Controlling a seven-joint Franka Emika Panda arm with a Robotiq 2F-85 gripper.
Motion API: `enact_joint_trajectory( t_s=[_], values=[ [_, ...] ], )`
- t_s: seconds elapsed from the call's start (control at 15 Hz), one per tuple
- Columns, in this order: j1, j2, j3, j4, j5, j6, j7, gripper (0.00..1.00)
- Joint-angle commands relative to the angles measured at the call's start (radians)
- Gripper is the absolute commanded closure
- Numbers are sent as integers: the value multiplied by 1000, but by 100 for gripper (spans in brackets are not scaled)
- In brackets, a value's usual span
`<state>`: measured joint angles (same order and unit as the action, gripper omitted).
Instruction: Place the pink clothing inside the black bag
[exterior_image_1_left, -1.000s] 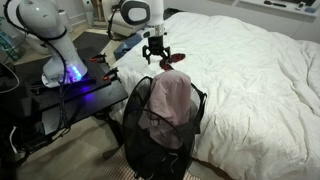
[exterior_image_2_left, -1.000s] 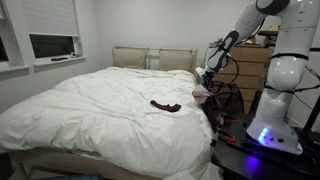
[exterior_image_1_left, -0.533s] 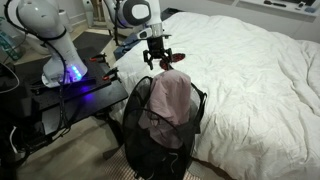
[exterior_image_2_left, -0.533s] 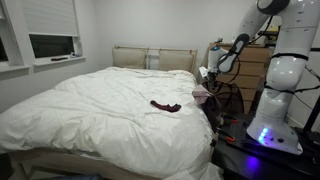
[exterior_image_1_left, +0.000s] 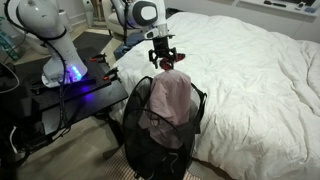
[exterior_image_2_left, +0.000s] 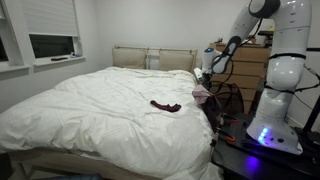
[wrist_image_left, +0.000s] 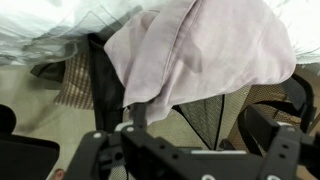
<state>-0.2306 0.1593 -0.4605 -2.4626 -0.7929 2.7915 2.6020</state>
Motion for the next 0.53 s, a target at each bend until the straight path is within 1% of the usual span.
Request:
enact_joint_trajectory(
  t_s=[0.0, 0.13, 0.2, 0.33, 0.47],
  values=[
    [51, 105, -48, 45, 36, 65, 0, 0],
    [64, 166, -48, 51, 62, 109, -1, 0],
    [41, 189, -16, 53, 71, 124, -1, 0],
    [63, 237, -19, 58, 106, 156, -10, 0],
    [97, 275, -37, 65, 141, 183, -24, 0]
  ],
)
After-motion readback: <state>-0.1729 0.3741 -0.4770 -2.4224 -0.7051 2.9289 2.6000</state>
